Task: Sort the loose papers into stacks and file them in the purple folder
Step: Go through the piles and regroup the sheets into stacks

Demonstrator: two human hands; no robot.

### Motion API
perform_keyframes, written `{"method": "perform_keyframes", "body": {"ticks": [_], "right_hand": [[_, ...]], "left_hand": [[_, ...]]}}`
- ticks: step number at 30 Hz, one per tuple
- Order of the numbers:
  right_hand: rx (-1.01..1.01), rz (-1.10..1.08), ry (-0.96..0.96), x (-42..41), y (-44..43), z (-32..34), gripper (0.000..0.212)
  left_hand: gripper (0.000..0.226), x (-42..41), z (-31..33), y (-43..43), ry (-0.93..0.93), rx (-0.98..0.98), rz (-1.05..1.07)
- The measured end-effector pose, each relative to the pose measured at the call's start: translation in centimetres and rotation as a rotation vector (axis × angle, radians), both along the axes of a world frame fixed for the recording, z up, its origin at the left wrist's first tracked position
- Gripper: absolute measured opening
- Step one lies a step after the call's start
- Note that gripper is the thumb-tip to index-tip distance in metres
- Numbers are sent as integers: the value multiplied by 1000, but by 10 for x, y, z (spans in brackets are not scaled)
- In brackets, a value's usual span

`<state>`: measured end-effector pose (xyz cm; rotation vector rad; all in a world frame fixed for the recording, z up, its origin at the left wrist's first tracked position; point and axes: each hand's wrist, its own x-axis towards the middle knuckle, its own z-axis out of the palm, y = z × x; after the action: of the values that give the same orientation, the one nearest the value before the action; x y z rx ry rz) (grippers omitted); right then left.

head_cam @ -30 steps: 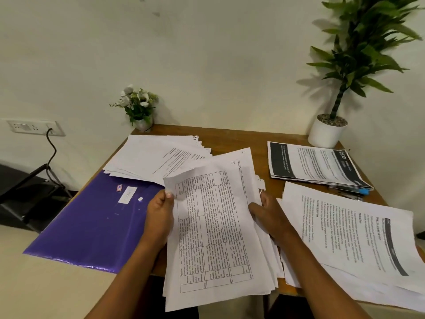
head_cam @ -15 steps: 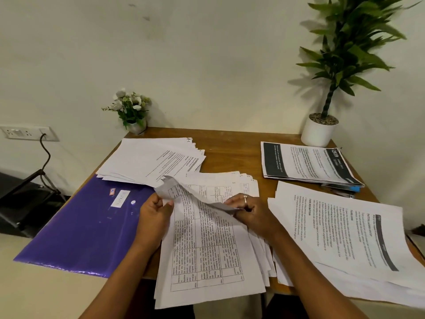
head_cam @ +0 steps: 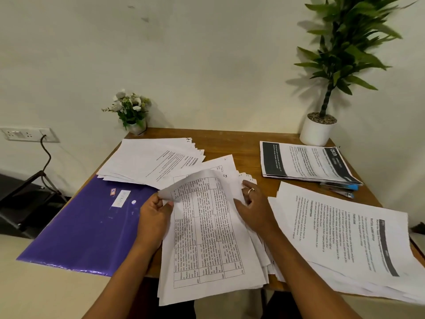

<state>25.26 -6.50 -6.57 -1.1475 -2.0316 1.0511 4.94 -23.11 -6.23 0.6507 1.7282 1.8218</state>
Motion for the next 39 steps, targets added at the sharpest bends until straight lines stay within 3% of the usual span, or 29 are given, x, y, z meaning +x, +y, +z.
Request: {"method": "perform_keyframes", "body": {"ticks": [10, 13, 15, 19, 22, 26, 28, 39], "right_hand": [[-86, 45, 77, 4, 4, 0, 50], [-189, 28, 229, 4, 0, 11, 68], [-155, 13, 310, 6, -1, 15, 69], [18, 34, 74, 7, 1, 14, 51], [-81, 80, -41, 4, -1, 13, 45], [-38, 35, -162, -1, -6, 7, 85], [-60, 12, -151, -4, -9, 9, 92], [-7, -92, -30, -11, -18, 22, 61]], "left_hand": [[19, -2, -3, 1, 7, -30, 9], [20, 0, -2, 0, 30, -49, 11], [21, 3, 0, 0, 77, -68, 1], [28, 5, 1, 0, 102, -84, -16], [27, 5, 3, -1, 91, -78, -26], [26, 10, 10, -6, 91, -45, -24], [24, 12, 12, -8, 94, -34, -24], [38, 17, 16, -9, 103, -83, 43]]}}
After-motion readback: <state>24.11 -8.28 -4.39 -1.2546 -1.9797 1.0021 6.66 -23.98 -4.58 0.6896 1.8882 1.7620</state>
